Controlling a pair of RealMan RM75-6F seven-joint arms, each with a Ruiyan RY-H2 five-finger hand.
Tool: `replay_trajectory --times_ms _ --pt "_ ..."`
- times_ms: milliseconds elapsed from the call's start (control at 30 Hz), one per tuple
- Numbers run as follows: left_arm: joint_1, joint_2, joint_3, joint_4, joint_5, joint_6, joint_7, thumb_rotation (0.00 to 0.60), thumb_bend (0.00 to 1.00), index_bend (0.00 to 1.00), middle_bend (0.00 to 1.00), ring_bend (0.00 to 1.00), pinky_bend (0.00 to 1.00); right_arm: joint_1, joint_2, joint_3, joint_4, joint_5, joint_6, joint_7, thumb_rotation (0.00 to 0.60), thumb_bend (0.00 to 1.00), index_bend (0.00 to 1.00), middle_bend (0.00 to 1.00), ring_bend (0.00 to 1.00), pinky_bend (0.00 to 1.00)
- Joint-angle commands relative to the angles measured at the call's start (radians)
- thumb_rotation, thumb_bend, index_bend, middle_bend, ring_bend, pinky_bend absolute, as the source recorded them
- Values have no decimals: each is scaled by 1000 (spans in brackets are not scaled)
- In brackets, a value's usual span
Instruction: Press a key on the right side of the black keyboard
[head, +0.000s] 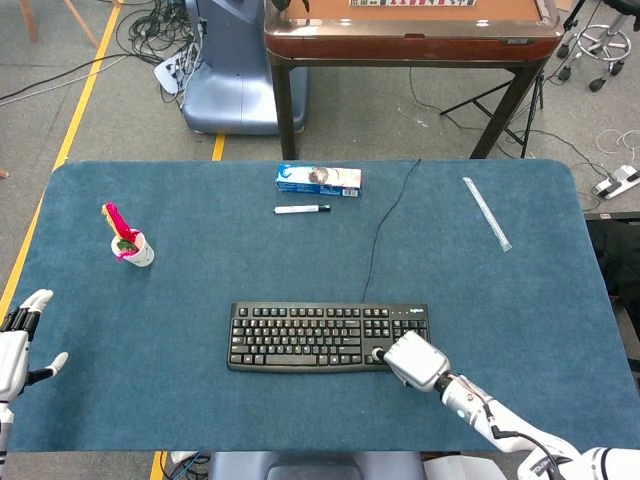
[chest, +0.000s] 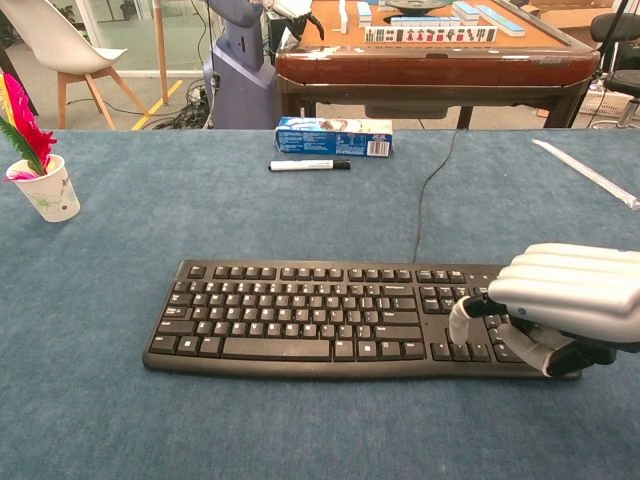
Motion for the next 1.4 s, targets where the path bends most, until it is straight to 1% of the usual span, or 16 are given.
replay_trajectory --times_ms 33,800,933,1067,1167,1267,1333,1400 --pt "-1 0 0 1 0 -1 1 600 168 109 128 170 458 0 1 -2 0 2 2 0 600 916 327 1000 1000 1000" --pt "2 2 1 1 -2 0 -8 600 168 109 128 170 458 12 -24 -17 33 33 -14 -4 600 916 331 1000 1000 1000" --pt "2 2 1 1 -1 -2 -6 600 168 109 128 169 458 9 -17 -21 26 14 1 3 600 916 333 1000 1000 1000" --pt "1 0 2 1 0 -2 -2 600 168 109 128 169 458 11 22 -29 -3 -27 15 42 600 916 333 992 995 1000" --pt "0 -1 3 0 2 -3 1 600 168 109 128 170 458 2 54 -31 -23 -60 50 57 600 916 334 931 939 1000" --pt "-1 -2 3 -2 4 -1 9 600 168 109 128 170 458 -17 85 -32 -42 -84 98 58 600 909 335 841 855 1000" --pt "-2 -3 4 -5 6 -1 13 600 168 109 128 169 458 -36 112 -33 -58 -89 135 45 600 875 342 778 797 1000" --pt "-2 -4 6 -6 8 -1 17 600 168 109 128 170 458 -54 136 -33 -74 -86 166 29 600 800 348 709 729 998"
